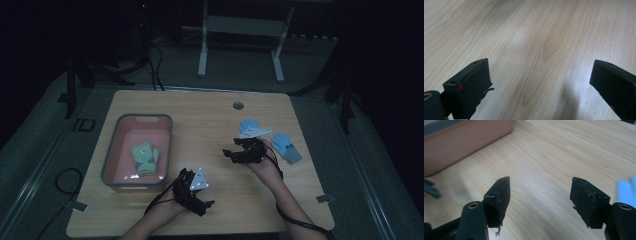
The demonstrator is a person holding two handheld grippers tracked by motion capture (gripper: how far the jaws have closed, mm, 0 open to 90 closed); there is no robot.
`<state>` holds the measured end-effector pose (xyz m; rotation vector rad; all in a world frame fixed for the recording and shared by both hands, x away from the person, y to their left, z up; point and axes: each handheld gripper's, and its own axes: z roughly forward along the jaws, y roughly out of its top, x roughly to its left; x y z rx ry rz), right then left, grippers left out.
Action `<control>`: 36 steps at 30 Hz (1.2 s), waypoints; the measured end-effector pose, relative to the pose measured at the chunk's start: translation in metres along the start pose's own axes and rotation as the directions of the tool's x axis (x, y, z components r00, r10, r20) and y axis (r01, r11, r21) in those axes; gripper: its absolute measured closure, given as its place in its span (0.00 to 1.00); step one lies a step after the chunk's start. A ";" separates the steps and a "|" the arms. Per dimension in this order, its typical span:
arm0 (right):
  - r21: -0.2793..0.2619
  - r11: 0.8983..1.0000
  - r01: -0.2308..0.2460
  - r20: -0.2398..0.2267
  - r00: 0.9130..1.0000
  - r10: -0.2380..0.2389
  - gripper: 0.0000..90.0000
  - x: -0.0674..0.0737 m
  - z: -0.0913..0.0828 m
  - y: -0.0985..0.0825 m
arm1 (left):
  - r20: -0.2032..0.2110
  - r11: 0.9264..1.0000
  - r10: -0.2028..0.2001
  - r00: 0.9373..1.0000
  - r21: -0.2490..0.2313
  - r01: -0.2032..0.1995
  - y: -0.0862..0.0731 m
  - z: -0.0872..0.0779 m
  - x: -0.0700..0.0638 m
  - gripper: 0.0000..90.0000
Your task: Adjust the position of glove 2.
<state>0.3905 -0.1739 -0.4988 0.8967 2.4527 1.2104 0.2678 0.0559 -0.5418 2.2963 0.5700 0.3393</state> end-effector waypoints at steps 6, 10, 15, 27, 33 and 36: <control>-0.022 0.999 -0.036 0.086 0.996 0.038 0.48 -0.022 -0.003 -0.007 | -0.010 1.000 -0.013 1.000 -0.016 0.013 -0.006 0.000 -0.001 0.04; -0.005 0.995 -0.095 0.151 0.984 0.095 0.67 -0.054 -0.004 -0.005 | -0.016 0.999 -0.029 0.999 -0.030 0.029 -0.012 0.000 -0.003 0.04; -0.001 0.993 -0.115 0.228 0.967 0.112 0.69 -0.078 0.001 -0.002 | -0.024 0.998 -0.037 0.999 -0.052 0.036 -0.015 -0.002 -0.002 0.04; 0.076 0.985 -0.154 0.294 0.947 0.126 0.72 -0.114 0.030 -0.012 | -0.007 0.991 -0.070 0.998 -0.113 0.069 -0.020 -0.004 0.002 0.04; 0.105 0.984 -0.146 0.303 0.947 0.108 0.70 -0.115 0.043 -0.022 | -0.014 0.994 -0.049 0.999 -0.094 0.047 -0.021 -0.002 0.001 0.04; 0.094 0.982 -0.162 0.304 0.944 0.127 0.72 -0.114 0.045 -0.024 | -0.015 0.996 -0.039 0.999 -0.085 0.038 -0.021 -0.001 0.000 0.04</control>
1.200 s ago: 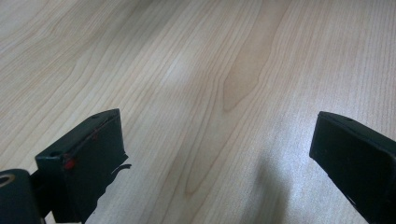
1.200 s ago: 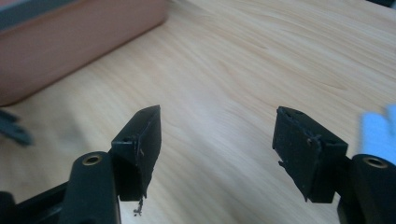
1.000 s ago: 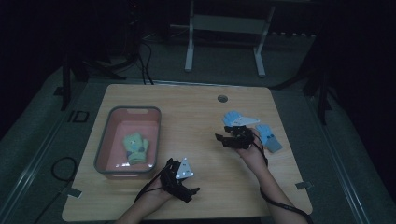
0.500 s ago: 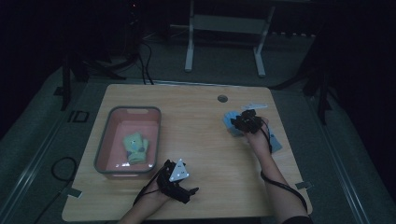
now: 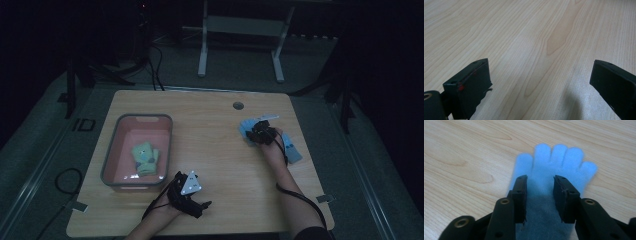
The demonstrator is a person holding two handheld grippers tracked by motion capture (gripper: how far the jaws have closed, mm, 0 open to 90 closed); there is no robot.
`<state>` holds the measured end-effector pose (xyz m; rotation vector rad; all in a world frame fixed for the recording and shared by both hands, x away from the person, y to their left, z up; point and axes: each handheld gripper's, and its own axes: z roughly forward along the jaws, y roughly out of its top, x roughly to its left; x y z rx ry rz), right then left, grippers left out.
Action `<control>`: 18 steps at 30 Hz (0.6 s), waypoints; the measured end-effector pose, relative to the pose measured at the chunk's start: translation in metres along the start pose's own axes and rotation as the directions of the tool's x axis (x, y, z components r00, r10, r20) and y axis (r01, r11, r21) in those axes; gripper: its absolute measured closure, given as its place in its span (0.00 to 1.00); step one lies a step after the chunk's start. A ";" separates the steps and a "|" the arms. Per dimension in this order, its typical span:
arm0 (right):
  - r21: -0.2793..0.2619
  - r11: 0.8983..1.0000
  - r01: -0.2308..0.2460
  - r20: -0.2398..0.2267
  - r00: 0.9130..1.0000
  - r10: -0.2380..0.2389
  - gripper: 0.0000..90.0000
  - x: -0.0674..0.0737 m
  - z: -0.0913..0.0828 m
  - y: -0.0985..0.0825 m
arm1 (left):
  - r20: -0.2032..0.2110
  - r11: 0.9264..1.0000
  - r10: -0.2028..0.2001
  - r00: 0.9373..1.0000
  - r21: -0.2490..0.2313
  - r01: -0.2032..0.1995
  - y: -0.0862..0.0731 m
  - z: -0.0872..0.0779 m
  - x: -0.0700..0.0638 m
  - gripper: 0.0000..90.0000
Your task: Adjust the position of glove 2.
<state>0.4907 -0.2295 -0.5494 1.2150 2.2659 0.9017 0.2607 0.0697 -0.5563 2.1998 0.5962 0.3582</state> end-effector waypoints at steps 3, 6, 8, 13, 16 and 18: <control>-0.017 1.000 -0.013 -0.005 1.000 0.013 0.78 0.001 0.000 -0.003 | 0.000 1.000 0.007 1.000 0.000 -0.007 0.000 0.001 -0.001 0.04; -0.022 1.000 -0.013 0.000 1.000 0.013 0.88 0.003 0.000 -0.004 | 0.003 1.000 0.003 1.000 -0.001 -0.003 0.000 0.001 -0.001 0.04; -0.019 1.000 -0.012 0.007 1.000 0.012 0.90 0.005 0.000 -0.003 | 0.002 1.000 0.005 1.000 -0.001 -0.005 0.000 0.001 -0.001 0.04; -0.006 0.999 -0.050 0.017 0.999 0.050 0.94 0.011 -0.003 0.000 | 0.000 1.000 0.015 1.000 -0.007 -0.015 -0.001 0.000 -0.002 0.04; -0.035 0.996 -0.086 0.004 0.996 0.087 0.94 0.023 -0.021 0.006 | 0.001 1.000 0.015 1.000 -0.003 -0.015 -0.001 0.001 -0.002 0.04; -0.055 0.994 -0.099 -0.015 0.995 0.098 0.95 0.031 -0.032 0.009 | 0.003 1.000 0.012 1.000 0.001 -0.012 -0.001 0.001 -0.001 0.04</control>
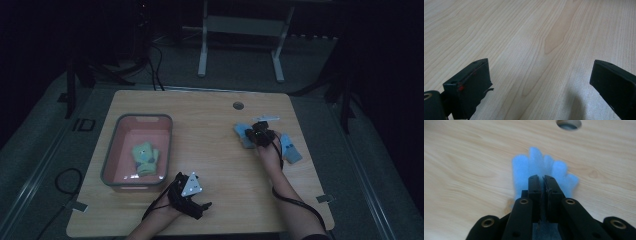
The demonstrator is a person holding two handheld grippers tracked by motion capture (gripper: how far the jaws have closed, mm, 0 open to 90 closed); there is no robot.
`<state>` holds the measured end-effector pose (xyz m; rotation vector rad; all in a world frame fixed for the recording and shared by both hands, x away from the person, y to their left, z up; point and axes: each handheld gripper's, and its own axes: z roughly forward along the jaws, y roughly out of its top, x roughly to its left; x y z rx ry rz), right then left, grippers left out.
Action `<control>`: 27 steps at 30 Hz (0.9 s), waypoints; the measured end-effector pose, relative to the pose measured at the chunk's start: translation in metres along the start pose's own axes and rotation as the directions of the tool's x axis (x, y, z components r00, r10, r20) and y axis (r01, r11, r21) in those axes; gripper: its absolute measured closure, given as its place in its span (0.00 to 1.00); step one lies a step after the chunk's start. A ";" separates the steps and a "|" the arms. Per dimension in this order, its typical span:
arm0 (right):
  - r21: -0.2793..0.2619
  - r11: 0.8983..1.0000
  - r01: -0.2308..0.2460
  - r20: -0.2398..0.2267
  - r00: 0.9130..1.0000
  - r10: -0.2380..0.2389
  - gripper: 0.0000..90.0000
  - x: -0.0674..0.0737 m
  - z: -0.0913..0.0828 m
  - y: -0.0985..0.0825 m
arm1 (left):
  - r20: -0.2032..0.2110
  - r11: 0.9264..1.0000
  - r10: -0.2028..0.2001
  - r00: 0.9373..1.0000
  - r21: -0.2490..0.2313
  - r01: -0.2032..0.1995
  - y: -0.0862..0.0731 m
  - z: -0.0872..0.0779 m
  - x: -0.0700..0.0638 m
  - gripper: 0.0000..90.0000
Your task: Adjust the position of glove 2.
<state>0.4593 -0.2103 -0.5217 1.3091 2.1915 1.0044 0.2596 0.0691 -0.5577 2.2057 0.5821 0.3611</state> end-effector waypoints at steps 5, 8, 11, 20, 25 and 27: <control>-0.065 0.998 0.017 -0.047 0.999 -0.020 0.95 0.027 -0.027 0.003 | 0.001 1.000 -0.012 1.000 -0.011 0.012 -0.001 -0.002 0.000 0.04; -0.078 0.996 0.043 -0.022 0.999 -0.045 0.95 0.046 -0.041 0.004 | -0.002 1.000 -0.015 1.000 -0.014 0.015 -0.002 -0.003 0.000 0.04; -0.087 0.996 0.029 -0.011 0.999 -0.030 0.95 0.061 -0.052 0.002 | -0.003 1.000 -0.014 1.000 -0.015 0.014 -0.001 -0.003 0.000 0.04; -0.026 1.000 0.009 0.031 0.999 -0.009 0.97 0.118 -0.051 -0.036 | -0.005 1.000 -0.017 1.000 -0.015 0.017 -0.003 -0.004 0.000 0.04; 0.005 1.000 -0.015 0.006 1.000 0.015 0.97 0.126 -0.038 -0.047 | 0.003 1.000 -0.007 1.000 -0.008 0.007 -0.003 -0.004 0.000 0.04; 0.045 0.999 -0.006 -0.016 1.000 0.007 0.95 0.134 -0.027 -0.057 | 0.003 1.000 -0.006 1.000 -0.009 0.006 -0.004 -0.004 0.000 0.04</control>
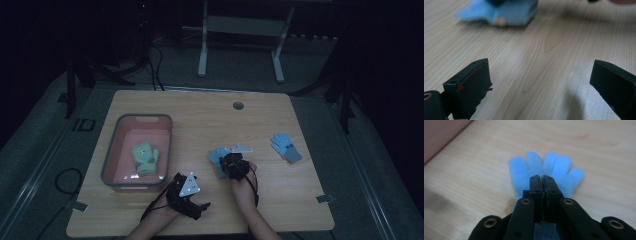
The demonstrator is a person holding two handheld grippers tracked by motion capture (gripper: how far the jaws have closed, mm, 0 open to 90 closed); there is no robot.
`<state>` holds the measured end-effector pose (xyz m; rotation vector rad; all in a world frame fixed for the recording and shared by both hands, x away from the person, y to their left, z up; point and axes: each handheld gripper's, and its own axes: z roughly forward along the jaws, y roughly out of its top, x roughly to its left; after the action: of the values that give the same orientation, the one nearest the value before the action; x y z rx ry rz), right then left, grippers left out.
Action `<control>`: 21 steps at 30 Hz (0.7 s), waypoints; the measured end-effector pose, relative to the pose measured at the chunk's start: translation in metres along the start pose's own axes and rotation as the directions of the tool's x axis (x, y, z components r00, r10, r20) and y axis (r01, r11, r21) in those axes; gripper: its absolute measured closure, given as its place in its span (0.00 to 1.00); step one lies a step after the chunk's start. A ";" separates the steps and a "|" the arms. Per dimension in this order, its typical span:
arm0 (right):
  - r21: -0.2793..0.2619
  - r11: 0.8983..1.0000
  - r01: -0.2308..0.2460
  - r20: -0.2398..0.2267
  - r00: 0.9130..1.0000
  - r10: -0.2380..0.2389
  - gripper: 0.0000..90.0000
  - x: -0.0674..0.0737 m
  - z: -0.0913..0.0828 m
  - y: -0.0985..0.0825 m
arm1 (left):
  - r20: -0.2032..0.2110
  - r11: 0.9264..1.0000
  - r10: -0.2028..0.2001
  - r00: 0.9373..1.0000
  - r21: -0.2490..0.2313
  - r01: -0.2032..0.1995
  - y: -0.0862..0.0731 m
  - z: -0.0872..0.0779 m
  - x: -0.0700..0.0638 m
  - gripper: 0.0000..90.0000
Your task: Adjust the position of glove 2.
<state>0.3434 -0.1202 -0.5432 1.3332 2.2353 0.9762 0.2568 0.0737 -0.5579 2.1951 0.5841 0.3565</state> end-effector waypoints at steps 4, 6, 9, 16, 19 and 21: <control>-0.001 1.000 0.012 -0.011 1.000 -0.012 0.82 0.004 0.005 -0.007 | 0.002 1.000 -0.007 1.000 -0.002 0.007 0.000 0.000 0.000 0.04; -0.002 1.000 0.016 -0.031 0.999 -0.016 0.76 0.006 0.005 -0.008 | 0.003 1.000 -0.009 1.000 -0.001 0.009 0.000 0.001 0.000 0.04; -0.010 0.999 0.033 -0.029 0.999 -0.034 0.71 0.008 0.005 -0.009 | 0.002 1.000 -0.002 1.000 0.005 0.002 -0.001 0.001 -0.001 0.04; -0.071 0.993 0.094 -0.088 0.991 -0.100 0.69 -0.005 -0.020 0.006 | 0.007 1.000 -0.005 1.000 -0.002 0.005 -0.001 0.000 -0.001 0.04; -0.098 0.987 0.124 -0.116 0.984 -0.135 0.70 -0.023 -0.034 0.012 | 0.007 1.000 -0.003 1.000 -0.001 0.003 -0.002 0.000 -0.001 0.04; -0.110 0.983 0.144 -0.110 0.982 -0.156 0.71 -0.037 -0.041 0.013 | 0.008 1.000 -0.005 1.000 -0.002 0.005 -0.002 0.000 -0.001 0.04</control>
<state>0.3442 -0.1640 -0.5071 1.0713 2.3009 1.1232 0.2553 0.0744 -0.5590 2.1916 0.5842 0.3455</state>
